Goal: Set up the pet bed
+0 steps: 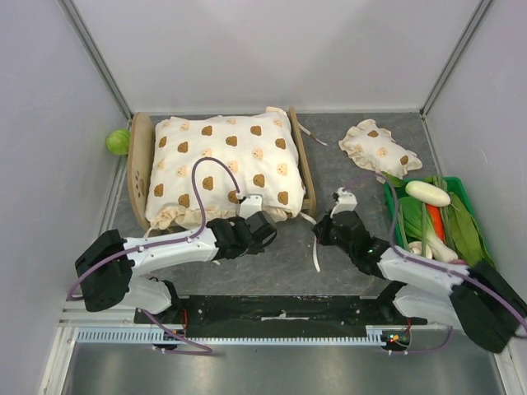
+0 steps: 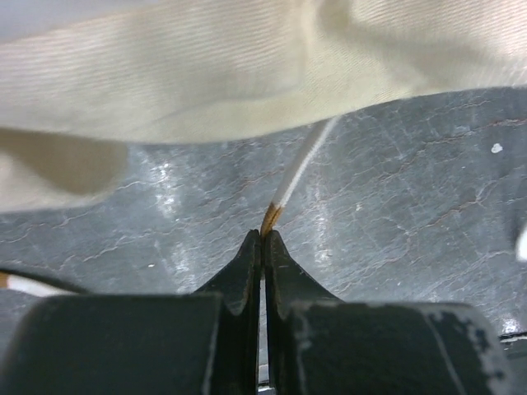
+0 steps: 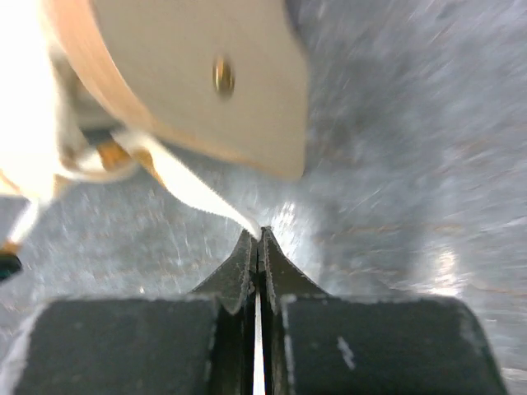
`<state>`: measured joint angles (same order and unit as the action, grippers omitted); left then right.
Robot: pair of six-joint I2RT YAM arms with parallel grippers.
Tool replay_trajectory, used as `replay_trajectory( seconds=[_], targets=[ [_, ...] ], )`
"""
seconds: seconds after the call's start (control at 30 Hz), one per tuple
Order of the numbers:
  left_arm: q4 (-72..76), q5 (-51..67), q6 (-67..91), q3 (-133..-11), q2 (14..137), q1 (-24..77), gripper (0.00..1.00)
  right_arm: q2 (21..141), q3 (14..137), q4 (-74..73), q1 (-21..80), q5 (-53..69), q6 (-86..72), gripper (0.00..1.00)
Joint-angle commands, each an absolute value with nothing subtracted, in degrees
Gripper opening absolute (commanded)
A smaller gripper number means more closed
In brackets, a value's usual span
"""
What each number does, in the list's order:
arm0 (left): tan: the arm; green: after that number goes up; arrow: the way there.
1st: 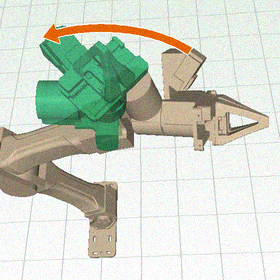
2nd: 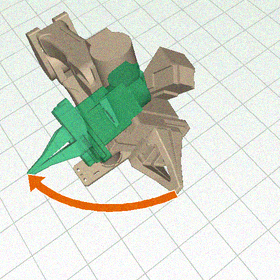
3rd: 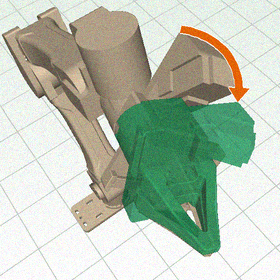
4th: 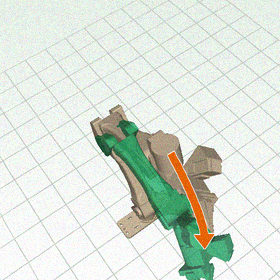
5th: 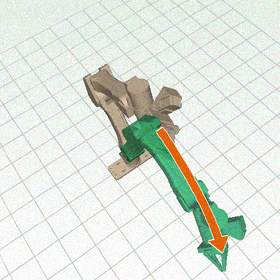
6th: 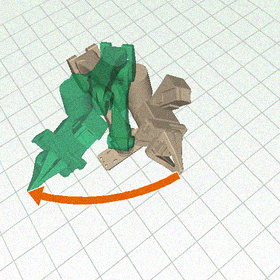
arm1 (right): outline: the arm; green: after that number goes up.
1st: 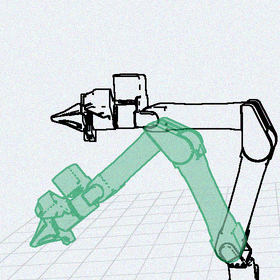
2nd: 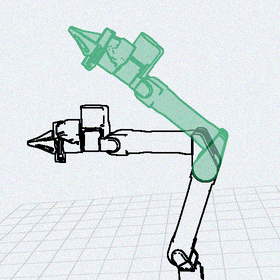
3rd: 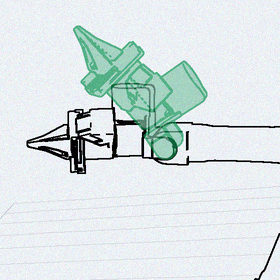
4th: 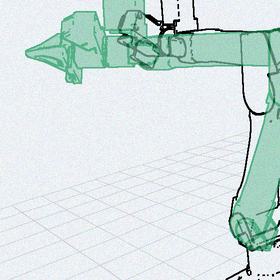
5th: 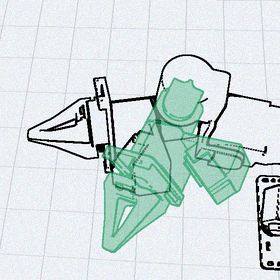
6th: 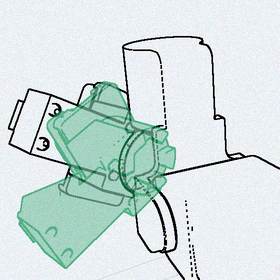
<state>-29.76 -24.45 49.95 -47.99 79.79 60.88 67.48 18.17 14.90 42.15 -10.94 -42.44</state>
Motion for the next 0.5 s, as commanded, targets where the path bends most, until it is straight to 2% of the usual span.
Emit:
replay_trajectory(
  seconds=[0.0, 0.1, 0.2, 0.47],
  targets=[
    [-33.31, -28.65, 48.96, -46.06, 74.29, 61.00, 0.02, 54.17, 21.53, 3.96, 37.63, -18.73, -38.69, 0.00],
    [-33.22, -29.53, 48.17, -45.00, 72.08, 60.47, 0.02, 55.01, 25.30, 0.62, 28.25, -14.00, -37.27, 0.00],
    [-33.05, -29.44, 47.55, -44.65, 71.72, 59.33, 0.02, 58.69, 28.03, 0.61, 23.31, -11.44, -36.56, 0.00],
    [-31.65, -26.91, 49.04, -43.24, 75.14, 59.06, 0.02, 60.92, 32.96, 0.88, 22.33, -7.13, -36.75, 0.00]
  ],
)
